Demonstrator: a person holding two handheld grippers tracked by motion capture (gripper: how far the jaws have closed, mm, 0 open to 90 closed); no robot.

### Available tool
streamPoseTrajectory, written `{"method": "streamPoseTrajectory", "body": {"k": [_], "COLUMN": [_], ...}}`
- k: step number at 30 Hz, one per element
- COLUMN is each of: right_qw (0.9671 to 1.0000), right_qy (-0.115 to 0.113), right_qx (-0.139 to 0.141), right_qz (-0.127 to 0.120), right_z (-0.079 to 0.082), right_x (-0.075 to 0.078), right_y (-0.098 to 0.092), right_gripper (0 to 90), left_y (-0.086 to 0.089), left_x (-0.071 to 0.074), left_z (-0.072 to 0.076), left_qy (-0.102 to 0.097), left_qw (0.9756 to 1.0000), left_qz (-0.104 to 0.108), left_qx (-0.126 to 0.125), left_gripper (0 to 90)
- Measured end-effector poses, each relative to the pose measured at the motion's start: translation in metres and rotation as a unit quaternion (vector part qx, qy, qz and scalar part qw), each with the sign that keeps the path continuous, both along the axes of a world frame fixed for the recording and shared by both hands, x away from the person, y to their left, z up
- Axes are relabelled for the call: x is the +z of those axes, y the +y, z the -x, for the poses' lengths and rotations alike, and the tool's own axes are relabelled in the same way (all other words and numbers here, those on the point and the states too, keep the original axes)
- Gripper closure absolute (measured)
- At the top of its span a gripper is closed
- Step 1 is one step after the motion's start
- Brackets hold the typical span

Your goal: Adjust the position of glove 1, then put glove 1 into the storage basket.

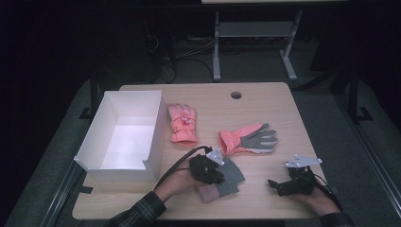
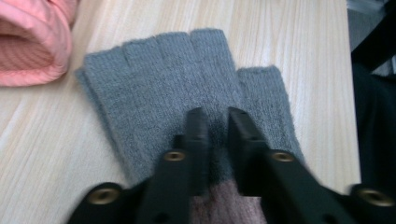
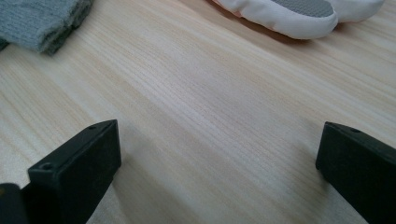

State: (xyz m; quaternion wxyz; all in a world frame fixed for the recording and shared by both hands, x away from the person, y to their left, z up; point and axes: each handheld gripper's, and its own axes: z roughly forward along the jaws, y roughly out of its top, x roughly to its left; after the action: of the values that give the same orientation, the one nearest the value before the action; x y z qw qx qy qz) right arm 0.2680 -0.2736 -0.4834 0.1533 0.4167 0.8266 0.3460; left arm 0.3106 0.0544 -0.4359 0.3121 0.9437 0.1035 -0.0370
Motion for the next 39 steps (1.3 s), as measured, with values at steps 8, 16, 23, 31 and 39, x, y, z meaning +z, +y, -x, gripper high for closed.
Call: {"method": "streamPoseTrajectory", "body": {"k": [8,16,23,31,39], "right_qw": [1.0000,1.0000,1.0000,1.0000,1.0000], "right_qy": [0.000,0.000,0.000,0.000,0.000], "right_qx": [0.000,0.000,0.000,0.000,0.000], "right_qz": [0.000,0.000,0.000,0.000,0.000], "right_z": [0.000,0.000,0.000,0.000,0.000], "right_x": [0.000,0.000,0.000,0.000,0.000], "right_y": [0.000,0.000,0.000,0.000,0.000], "right_gripper": [0.0,0.0,0.0,0.0,0.0], "left_y": [0.011,0.006,0.006,0.007,0.006], "left_x": [0.004,-0.010,-0.017,-0.021,-0.019], "left_z": [-0.002,-0.002,-0.003,-0.003,-0.002], "left_qy": [-0.012,-0.008,0.006,0.015,0.025], "left_qw": [0.9974,0.9973,0.9968,0.9966,0.9977], "left_qz": [0.021,-0.007,-0.007,-0.002,0.000], "left_qx": [0.067,0.073,0.079,0.081,0.063], "left_gripper": [30.7,16.0,16.0,21.0,37.7]}}
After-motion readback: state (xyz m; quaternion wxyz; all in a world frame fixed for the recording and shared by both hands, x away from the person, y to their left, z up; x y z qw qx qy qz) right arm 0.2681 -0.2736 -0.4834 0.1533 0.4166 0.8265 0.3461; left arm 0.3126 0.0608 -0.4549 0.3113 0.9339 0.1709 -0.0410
